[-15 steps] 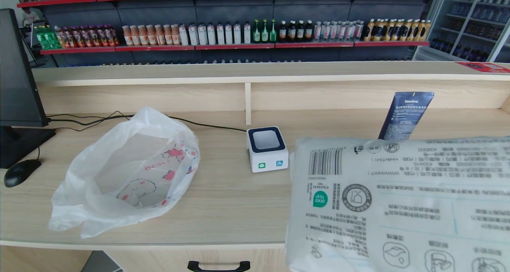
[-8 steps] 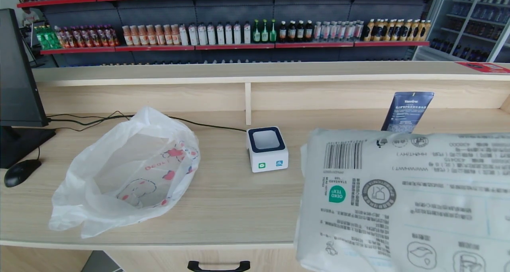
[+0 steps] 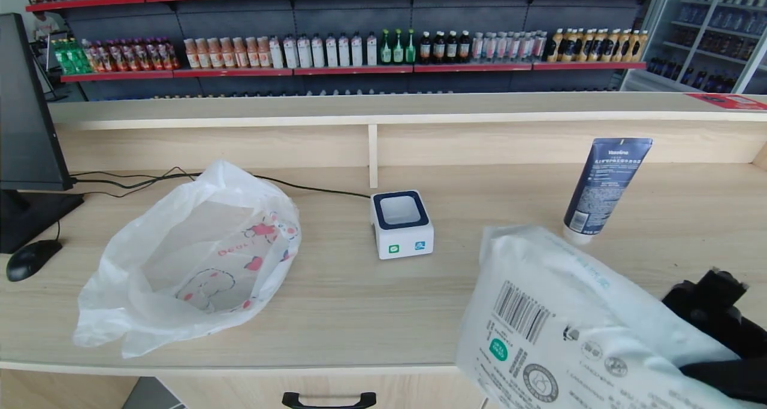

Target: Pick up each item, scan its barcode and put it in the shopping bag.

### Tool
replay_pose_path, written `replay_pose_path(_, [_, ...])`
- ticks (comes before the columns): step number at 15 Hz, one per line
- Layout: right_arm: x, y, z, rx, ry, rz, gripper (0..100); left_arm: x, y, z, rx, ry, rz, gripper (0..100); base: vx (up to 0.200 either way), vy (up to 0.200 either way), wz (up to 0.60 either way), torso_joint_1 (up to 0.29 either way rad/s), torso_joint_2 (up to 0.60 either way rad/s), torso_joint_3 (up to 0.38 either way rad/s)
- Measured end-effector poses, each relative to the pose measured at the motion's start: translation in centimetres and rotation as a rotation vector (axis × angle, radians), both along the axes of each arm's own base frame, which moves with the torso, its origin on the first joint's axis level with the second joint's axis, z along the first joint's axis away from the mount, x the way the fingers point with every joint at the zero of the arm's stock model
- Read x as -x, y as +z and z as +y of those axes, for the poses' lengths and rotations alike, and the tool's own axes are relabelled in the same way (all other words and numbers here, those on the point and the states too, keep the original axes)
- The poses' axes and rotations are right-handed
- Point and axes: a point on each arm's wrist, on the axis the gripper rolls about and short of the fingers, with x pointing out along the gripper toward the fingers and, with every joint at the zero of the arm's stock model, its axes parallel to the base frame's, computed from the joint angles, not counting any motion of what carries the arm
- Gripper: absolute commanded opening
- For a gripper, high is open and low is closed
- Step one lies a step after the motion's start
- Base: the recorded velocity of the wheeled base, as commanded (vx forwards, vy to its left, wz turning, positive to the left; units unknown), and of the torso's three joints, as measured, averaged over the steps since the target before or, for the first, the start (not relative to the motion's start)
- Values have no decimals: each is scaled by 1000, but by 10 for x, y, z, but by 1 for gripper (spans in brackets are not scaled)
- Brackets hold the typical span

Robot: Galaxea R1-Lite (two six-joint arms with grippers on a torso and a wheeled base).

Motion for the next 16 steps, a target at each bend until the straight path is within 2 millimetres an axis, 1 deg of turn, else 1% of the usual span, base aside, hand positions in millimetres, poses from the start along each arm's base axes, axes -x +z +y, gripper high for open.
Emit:
replay_pose_path(4, [4,-11,-2,82,-86,-581,0,0,0,0,0,-1,0,100,0,0,0,0,0,0])
replay_pose_path(5, [2,-13,-2,100,-107,-686,0,0,0,0,0,-1,0,100,0,0,0,0,0,0])
replay_pose_path(8, [-12,-26,1,193,-192,-1024,0,0,0,0,0,-1,0,100,0,0,0,0,0,0])
replay_pose_path(10, [-28,-38,4,323,-305,-1245,0,0,0,0,0,-1,0,100,0,0,0,0,0,0])
replay_pose_path(11, [-37,-42,6,420,-398,-1311,0,0,0,0,0,0,0,100,0,0,0,0,0,0])
replay_pose_path(13, [-54,-46,11,572,-552,-1320,0,0,0,0,0,0,0,100,0,0,0,0,0,0])
replay_pose_path(14, [-64,-44,14,690,-709,-1298,0,0,0,0,0,0,0,100,0,0,0,0,0,0])
replay_pose_path(15, [-77,-37,17,784,-867,-1278,0,0,0,0,0,-1,0,100,0,0,0,0,0,0])
replay_pose_path(16, [-88,-27,23,810,-974,-1293,0,0,0,0,-1,0,0,100,0,0,0,0,0,0])
